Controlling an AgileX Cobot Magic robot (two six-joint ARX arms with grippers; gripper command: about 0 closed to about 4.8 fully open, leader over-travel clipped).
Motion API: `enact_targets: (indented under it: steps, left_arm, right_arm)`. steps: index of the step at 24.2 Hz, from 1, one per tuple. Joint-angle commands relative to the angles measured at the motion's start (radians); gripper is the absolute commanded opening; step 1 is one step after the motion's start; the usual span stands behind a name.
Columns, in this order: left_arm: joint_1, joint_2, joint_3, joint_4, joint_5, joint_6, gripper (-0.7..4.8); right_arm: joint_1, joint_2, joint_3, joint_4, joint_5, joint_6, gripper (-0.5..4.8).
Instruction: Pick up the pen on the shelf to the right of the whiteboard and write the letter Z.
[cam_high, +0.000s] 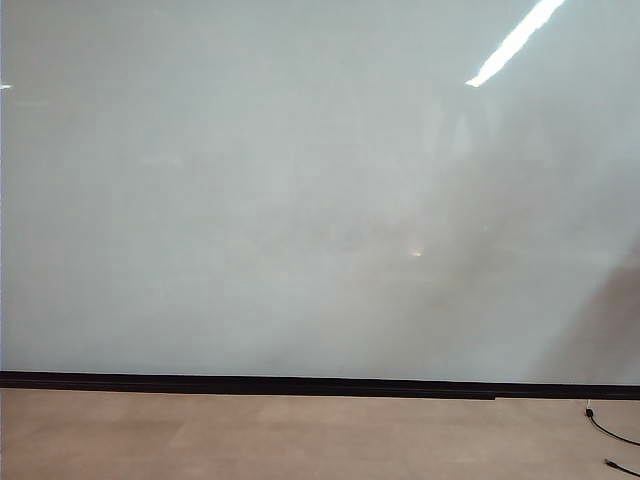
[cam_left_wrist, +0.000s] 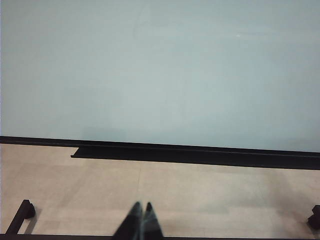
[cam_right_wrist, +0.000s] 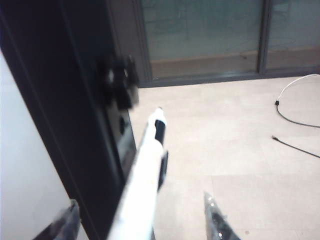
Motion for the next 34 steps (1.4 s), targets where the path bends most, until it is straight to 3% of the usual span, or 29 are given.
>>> enact_targets:
  steps: [1, 18, 34]
  left_arm:
    - [0.000, 0.000, 0.002, 0.011, 0.000, 0.004, -0.05]
    - [0.000, 0.000, 0.002, 0.011, 0.000, 0.004, -0.05]
    - [0.000, 0.000, 0.002, 0.011, 0.000, 0.004, -0.05]
  right_arm:
    - [0.000, 0.014, 0.003, 0.076, -0.007, 0.009, 3.24]
    - [0.000, 0.039, 0.004, 0.181, -0.006, 0.032, 3.23]
    - [0.000, 0.047, 0.004, 0.180, -0.009, 0.057, 3.03]
